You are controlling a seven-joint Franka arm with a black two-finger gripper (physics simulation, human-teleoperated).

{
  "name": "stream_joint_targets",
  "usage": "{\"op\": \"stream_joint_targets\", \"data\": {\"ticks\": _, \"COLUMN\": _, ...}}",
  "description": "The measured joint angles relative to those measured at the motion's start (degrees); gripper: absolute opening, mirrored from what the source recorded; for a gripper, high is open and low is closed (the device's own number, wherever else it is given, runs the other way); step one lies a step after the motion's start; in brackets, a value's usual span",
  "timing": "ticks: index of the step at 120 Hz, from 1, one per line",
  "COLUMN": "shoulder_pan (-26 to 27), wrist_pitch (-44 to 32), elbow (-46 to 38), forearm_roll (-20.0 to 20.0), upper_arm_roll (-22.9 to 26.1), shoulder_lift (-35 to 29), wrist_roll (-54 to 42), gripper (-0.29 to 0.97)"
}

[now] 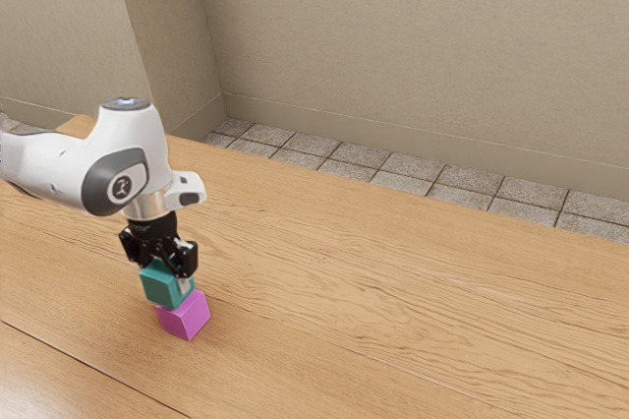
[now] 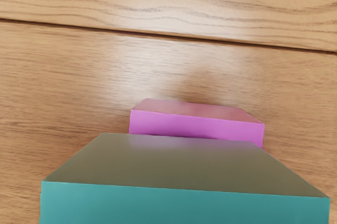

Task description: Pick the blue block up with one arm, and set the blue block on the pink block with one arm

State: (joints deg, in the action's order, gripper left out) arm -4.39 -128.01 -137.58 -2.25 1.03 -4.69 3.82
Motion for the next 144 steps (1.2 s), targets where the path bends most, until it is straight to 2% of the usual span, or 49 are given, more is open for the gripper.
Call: {"op": "stream_joint_targets", "data": {"ticks": 144, "shoulder_pan": 0.7, "wrist_pitch": -3.2, "elbow": -0.7, "forearm_roll": 0.1, "upper_arm_roll": 0.1, "shoulder_lift": 0.5, "wrist_roll": -1.8, "gripper": 0.35}}
